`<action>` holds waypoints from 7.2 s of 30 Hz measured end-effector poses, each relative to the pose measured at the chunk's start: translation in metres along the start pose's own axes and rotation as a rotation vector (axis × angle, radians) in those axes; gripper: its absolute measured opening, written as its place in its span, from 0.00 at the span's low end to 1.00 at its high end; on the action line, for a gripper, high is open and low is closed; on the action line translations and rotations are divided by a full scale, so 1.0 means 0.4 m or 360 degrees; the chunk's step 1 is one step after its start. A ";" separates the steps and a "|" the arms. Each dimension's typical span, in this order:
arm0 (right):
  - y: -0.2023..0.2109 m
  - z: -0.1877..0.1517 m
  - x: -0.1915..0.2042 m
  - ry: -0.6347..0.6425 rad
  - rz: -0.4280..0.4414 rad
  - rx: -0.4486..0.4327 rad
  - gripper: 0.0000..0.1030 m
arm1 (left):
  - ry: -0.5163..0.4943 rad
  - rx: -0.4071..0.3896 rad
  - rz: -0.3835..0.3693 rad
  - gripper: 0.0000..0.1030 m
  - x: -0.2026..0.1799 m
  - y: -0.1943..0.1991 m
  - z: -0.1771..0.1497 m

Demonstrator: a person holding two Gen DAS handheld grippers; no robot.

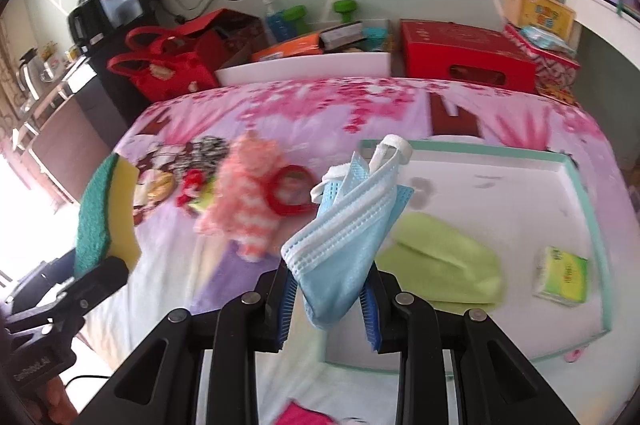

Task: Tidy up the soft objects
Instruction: 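Carry the mask and sponge over the tray and release both, then move the right tool back toward the purple packet on the bed, then grasp the purple packet with the right tool and lift it, then carry the purple packet toward the tray with the right tool while the left tool grasps the pink striped towel, then carry the packet and pink towel over the tray and open both tools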

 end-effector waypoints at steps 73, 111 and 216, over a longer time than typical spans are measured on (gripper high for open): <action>0.085 0.063 -0.352 -0.0159 -0.0386 -0.0100 1.00 | -0.0277 0.0081 0.0037 1.00 -0.228 -0.203 0.158; -0.081 -0.176 0.125 0.0087 -0.0092 0.0167 1.00 | 0.0181 0.0142 0.0251 1.00 0.215 -0.044 -0.127; -0.055 -0.024 -0.154 -0.0141 -0.0090 0.0118 0.45 | 0.0003 0.0071 -0.0129 0.12 -0.030 -0.307 0.113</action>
Point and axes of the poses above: each gripper's, at about its wrist camera, not at the fingertips, and y roughly against the way its jaws point, x to its left, z to its top, the point moved 10 cm from there along -y, roughly the way its jaws point, and after that the axes turned 15 degrees about -y, right-handed, at the moved point
